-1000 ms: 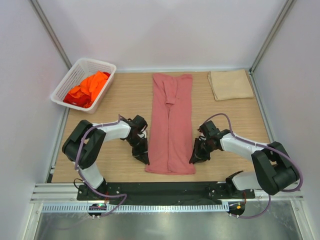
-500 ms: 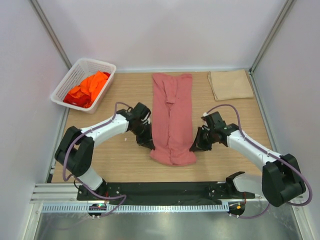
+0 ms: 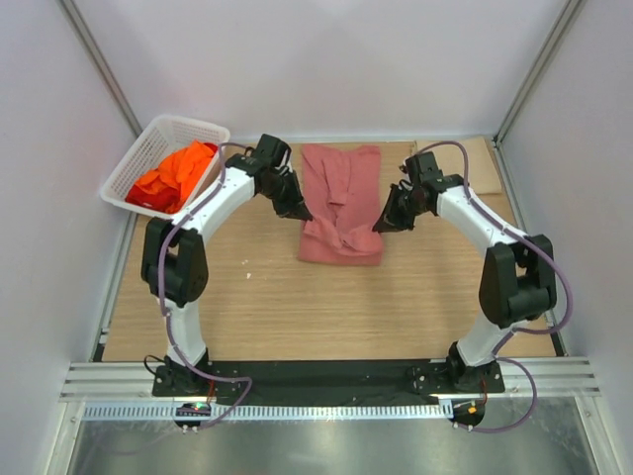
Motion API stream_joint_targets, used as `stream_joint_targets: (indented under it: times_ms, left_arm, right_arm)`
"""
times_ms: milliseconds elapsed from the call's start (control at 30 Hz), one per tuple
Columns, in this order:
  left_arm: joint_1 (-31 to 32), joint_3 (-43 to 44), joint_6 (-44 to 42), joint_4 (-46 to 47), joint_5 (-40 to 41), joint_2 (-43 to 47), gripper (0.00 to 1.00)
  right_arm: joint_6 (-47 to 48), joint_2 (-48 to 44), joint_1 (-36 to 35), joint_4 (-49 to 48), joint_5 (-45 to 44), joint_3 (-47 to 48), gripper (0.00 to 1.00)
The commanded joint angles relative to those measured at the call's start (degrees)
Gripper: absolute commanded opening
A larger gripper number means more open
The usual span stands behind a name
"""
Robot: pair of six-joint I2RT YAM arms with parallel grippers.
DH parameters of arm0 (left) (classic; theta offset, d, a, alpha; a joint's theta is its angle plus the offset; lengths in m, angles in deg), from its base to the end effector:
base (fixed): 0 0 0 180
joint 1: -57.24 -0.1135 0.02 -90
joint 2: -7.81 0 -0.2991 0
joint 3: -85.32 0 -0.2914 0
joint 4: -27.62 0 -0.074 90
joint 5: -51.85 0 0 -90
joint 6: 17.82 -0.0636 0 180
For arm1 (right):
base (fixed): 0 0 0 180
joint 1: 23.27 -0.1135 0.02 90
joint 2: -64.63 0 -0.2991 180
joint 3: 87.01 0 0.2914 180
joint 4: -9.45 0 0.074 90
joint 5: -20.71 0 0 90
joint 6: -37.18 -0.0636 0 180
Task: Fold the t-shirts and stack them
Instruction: Fold the tshirt
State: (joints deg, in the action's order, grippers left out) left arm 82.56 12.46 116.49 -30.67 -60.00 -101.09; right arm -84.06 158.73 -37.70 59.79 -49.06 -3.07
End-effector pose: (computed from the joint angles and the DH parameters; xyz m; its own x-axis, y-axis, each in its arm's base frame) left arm 0.4188 -0.2244 0.2723 -0.9551 -0.2654 -0.1320 -0.1429 0.8024 -0.5795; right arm 0.3761 0.1195 0.2441 -0.9275 0.2638 -0.2649 0.0962 0.8532 0.5127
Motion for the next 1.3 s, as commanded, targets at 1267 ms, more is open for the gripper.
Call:
stream_joint_targets:
  times_ms: [1267]
  left_arm:
    - [-6.60,24.88,5.60,4.40,-3.65,-26.10,0.00]
  right_arm:
    - [1.01,29.99,9.43,-1.98,10.53,28.84,0.01]
